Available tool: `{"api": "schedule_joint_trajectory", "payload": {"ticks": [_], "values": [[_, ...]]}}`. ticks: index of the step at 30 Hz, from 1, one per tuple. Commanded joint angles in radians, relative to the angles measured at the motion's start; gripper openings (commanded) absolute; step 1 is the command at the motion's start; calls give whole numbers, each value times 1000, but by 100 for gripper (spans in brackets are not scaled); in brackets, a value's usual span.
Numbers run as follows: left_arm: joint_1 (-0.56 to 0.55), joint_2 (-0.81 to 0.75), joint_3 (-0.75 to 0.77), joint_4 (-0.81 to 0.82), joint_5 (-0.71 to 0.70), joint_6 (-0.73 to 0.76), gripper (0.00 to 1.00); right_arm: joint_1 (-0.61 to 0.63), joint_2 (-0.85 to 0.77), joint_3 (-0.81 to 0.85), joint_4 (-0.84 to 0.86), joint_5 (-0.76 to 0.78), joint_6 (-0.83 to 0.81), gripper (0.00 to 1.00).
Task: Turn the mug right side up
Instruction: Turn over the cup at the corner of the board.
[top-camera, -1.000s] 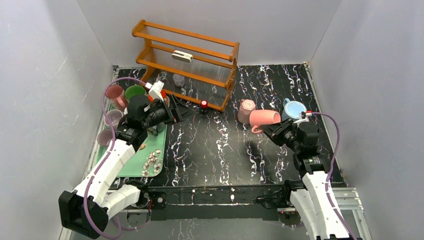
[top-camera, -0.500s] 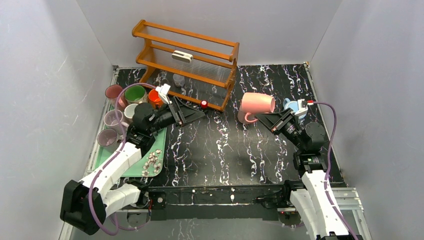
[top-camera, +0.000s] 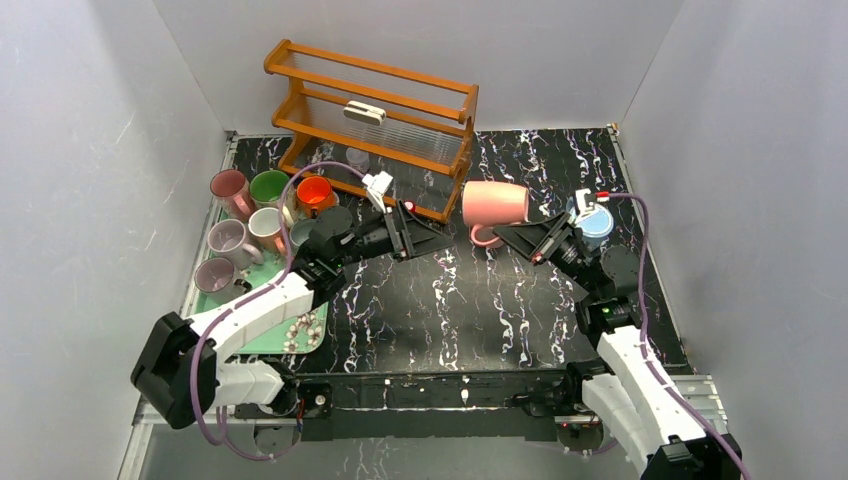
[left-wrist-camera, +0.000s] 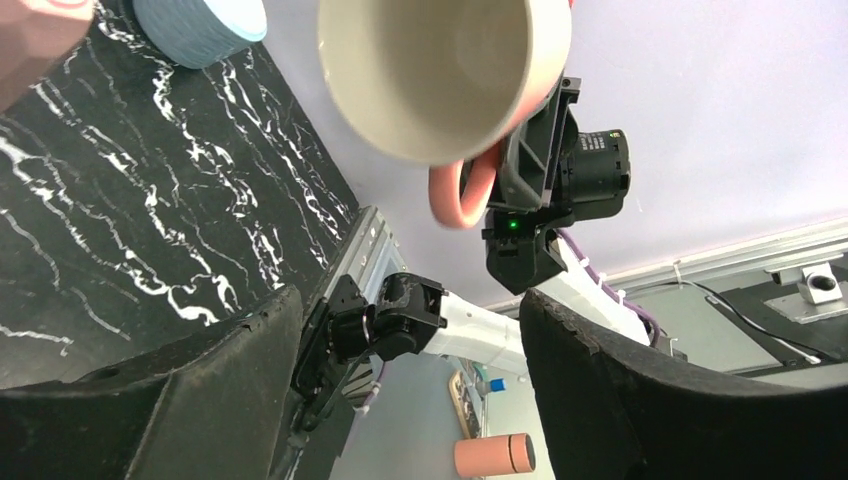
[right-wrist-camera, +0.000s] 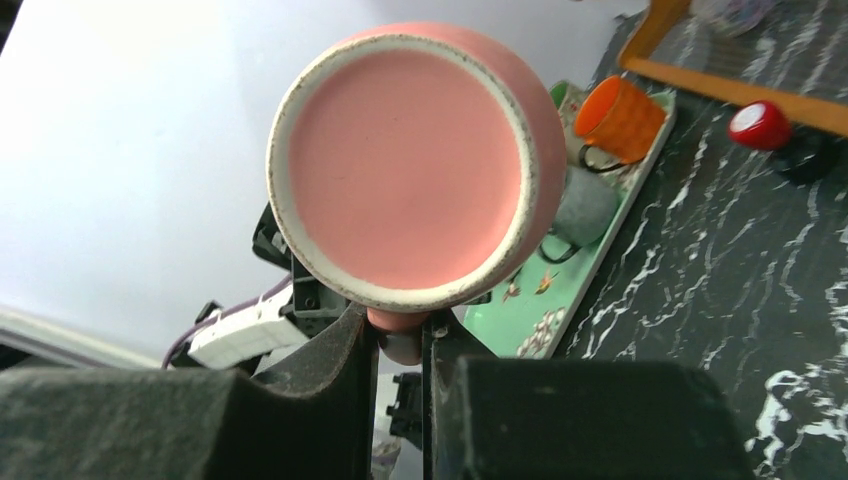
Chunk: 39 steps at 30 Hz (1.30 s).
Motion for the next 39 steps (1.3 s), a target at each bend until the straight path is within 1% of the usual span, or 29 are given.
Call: {"api": "schedule_joint_trajectory", "payload": {"ticks": [1, 5, 8, 13, 18, 21, 23, 25, 27, 28, 30, 31, 36, 39], "values": [[-59, 57, 68, 87, -62, 33, 75, 76, 11, -11, 276, 19, 42, 1], [-103, 115, 91, 143, -72, 28, 70, 114, 26, -17, 310, 32, 38, 1], [-128, 144, 104, 184, -79, 7, 64, 123, 25, -26, 323, 38, 39, 1], [-157, 176, 116, 266, -80, -42, 57, 135, 37, -32, 342, 29, 44, 1], [-169, 179, 129, 286, -89, -49, 50, 144, 58, -34, 361, -19, 39, 1], [-170, 175, 128, 290, -94, -51, 44, 150, 46, -36, 327, -35, 12, 1], [-171, 165, 124, 295, -101, -50, 36, 150, 35, -34, 290, -47, -15, 1], [-171, 149, 115, 297, -113, -39, 22, 150, 23, -34, 255, -55, -37, 1], [-171, 133, 103, 297, -131, -24, 14, 150, 13, -34, 222, -56, -55, 1], [-171, 123, 98, 296, -140, -15, 11, 151, 9, -32, 193, -53, -64, 3], [-170, 107, 77, 297, -159, -2, 2, 150, 1, -23, 144, -49, -86, 10], [-171, 98, 68, 296, -169, 3, 0, 151, -3, -16, 118, -49, -101, 13], [-171, 58, 18, 291, -216, 32, 0, 150, -20, 12, 4, -24, -167, 29], [-171, 37, 7, 256, -241, 64, 0, 150, -35, 20, -40, -3, -186, 38]]}}
